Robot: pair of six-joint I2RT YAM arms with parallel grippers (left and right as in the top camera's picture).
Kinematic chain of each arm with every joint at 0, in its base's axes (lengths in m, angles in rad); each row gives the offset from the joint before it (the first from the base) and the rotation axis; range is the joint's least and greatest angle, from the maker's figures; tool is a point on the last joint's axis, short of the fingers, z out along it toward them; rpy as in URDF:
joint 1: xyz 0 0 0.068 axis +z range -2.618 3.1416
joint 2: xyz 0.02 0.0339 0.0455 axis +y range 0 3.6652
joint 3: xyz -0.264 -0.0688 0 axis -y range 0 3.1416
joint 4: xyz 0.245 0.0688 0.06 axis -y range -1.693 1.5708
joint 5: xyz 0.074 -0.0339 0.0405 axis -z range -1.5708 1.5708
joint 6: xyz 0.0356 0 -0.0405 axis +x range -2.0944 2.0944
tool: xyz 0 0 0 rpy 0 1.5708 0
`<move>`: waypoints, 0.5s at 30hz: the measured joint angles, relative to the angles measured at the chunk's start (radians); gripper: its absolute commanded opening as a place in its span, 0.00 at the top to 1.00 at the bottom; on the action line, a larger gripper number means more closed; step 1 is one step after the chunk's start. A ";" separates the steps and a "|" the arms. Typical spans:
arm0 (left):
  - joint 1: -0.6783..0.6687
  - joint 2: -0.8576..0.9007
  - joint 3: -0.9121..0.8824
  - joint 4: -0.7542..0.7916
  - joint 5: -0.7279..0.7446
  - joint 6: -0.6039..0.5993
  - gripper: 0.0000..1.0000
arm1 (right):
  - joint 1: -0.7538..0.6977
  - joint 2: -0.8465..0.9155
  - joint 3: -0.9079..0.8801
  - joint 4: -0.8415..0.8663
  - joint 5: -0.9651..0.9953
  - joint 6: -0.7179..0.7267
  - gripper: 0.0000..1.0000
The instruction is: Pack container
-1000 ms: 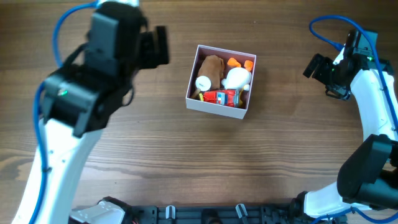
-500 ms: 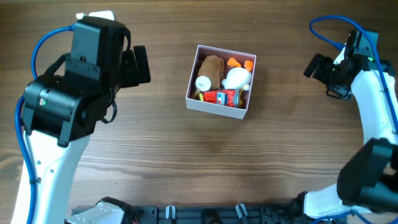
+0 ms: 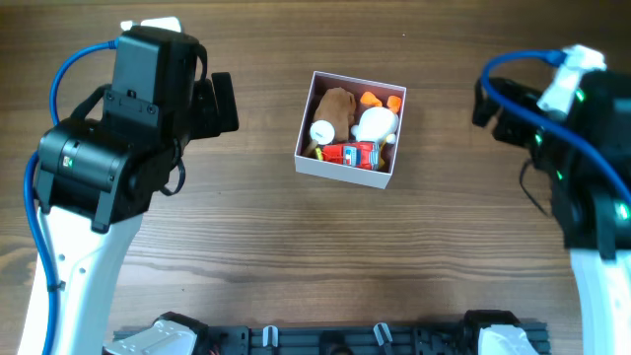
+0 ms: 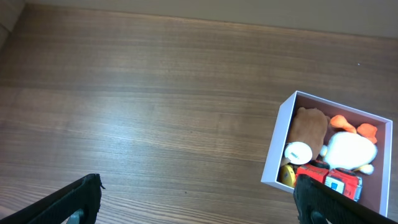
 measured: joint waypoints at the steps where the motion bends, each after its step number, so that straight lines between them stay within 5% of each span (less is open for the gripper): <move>1: 0.000 0.000 0.000 0.000 0.000 0.000 0.00 | 0.000 -0.021 0.000 -0.007 0.004 0.000 0.00; 7: 0.000 0.000 0.000 0.000 0.000 0.000 0.00 | 0.000 -0.196 -0.083 0.047 0.038 -0.081 0.00; 15: 0.000 0.000 0.000 0.000 0.000 0.000 0.00 | 0.000 -0.460 -0.605 0.238 0.038 -0.173 0.00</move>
